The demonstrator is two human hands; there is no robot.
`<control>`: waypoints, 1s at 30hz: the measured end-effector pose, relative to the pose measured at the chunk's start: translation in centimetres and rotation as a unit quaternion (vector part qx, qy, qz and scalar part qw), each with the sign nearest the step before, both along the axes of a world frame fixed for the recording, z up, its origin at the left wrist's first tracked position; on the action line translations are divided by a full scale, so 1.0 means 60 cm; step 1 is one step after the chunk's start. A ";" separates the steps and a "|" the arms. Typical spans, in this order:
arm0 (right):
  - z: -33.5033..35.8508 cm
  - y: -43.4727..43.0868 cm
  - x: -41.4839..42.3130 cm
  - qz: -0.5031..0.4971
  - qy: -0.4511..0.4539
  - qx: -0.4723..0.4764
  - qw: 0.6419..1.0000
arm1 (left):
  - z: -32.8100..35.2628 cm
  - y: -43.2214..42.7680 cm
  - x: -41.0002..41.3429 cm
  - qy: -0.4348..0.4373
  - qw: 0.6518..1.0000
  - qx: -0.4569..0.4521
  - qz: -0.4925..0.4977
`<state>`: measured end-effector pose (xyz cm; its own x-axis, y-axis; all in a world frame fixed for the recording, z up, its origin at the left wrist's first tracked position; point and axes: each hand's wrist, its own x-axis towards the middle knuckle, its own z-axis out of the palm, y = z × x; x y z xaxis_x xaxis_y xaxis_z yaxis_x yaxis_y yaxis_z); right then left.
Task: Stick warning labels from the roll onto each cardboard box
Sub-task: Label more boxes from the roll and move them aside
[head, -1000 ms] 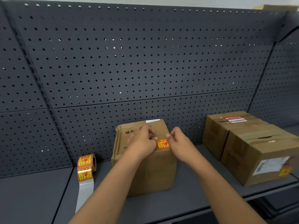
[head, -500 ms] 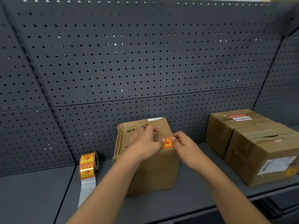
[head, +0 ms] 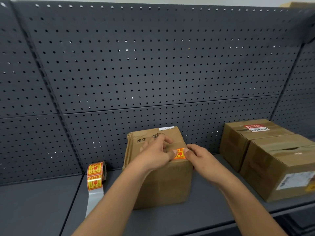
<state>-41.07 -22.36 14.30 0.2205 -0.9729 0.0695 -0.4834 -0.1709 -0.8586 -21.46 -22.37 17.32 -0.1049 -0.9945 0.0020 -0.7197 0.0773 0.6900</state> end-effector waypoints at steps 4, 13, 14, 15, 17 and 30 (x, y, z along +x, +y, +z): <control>0.004 0.004 0.002 -0.008 0.004 -0.024 1.000 | -0.011 -0.002 0.013 0.030 1.000 0.000 0.002; -0.006 0.010 0.002 -0.031 0.012 -0.042 0.999 | 0.003 0.018 -0.009 -0.027 0.999 -0.046 0.012; -0.007 0.013 0.004 -0.034 0.011 -0.045 0.998 | -0.001 0.020 -0.007 -0.012 0.997 -0.067 0.022; -0.007 0.016 0.006 -0.034 0.007 -0.046 0.998 | -0.003 0.023 -0.004 0.012 0.996 -0.089 0.028; -0.004 0.021 0.007 -0.043 0.003 -0.048 0.998 | 0.002 0.034 0.006 0.092 0.987 -0.124 0.046; 0.045 0.002 0.017 -0.080 -0.040 0.004 0.996 | 0.010 0.053 0.129 0.178 0.960 0.101 0.189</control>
